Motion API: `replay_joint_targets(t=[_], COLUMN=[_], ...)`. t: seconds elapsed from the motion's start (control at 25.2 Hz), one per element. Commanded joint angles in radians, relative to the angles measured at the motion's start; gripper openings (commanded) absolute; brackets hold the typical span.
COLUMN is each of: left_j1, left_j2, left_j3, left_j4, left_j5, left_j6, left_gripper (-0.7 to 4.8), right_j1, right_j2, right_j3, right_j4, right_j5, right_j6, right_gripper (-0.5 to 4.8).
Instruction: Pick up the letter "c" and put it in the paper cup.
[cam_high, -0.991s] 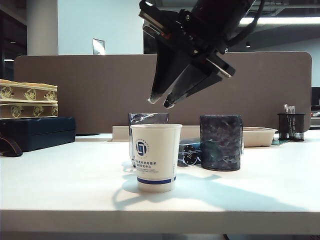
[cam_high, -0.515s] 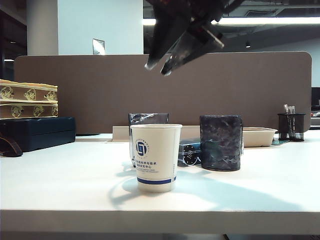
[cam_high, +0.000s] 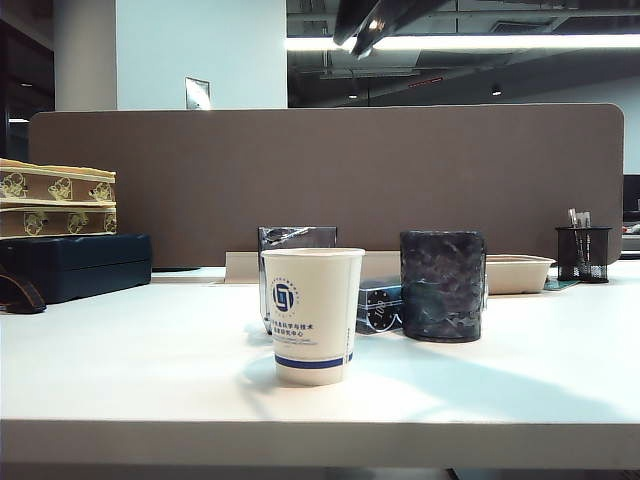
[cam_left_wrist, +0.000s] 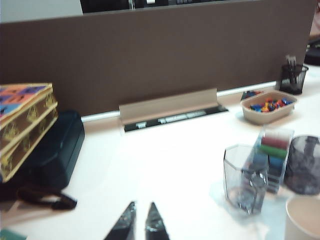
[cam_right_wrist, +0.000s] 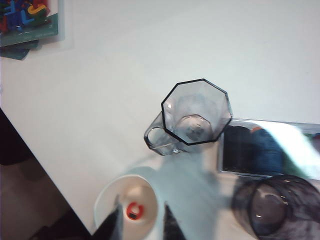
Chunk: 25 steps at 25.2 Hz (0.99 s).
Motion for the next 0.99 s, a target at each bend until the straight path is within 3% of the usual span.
replay_joint_targets(t=[0.04,0.12,0.36,0.71,0.87,0.99], left_j1=[0.000,0.000,0.000,0.000,0.000,0.000], left_j2=[-0.021,-0.022,-0.023,-0.026,-0.025,-0.024], left_j3=[0.059,0.104,0.168,0.164,0.158,0.145], left_j4=[-0.134,-0.229,-0.370,-0.251,-0.231,-0.232], left_j5=[0.000,0.000,0.023,0.026,0.021,-0.024], left_j6=[0.007,0.013,-0.002,-0.001,-0.001,0.002], left_gripper=[0.26,0.26,0.26,0.26,0.26,0.26], right_j1=[0.000,-0.008,-0.014,-0.026,-0.027,-0.042], right_j2=[-0.048,-0.095,-0.254,-0.451,-0.478,-0.484], right_j3=[0.019,0.019,0.019,0.019,0.019,0.018], right_j4=[-0.053,-0.082,-0.113,-0.214,-0.225,-0.253], right_j5=[0.162,0.294,0.405,0.440,0.527,0.660], right_j6=[-0.066,-0.114,-0.137,-0.138,-0.139,-0.139], right_gripper=[1.02,0.88,0.83,0.85,0.85,0.85])
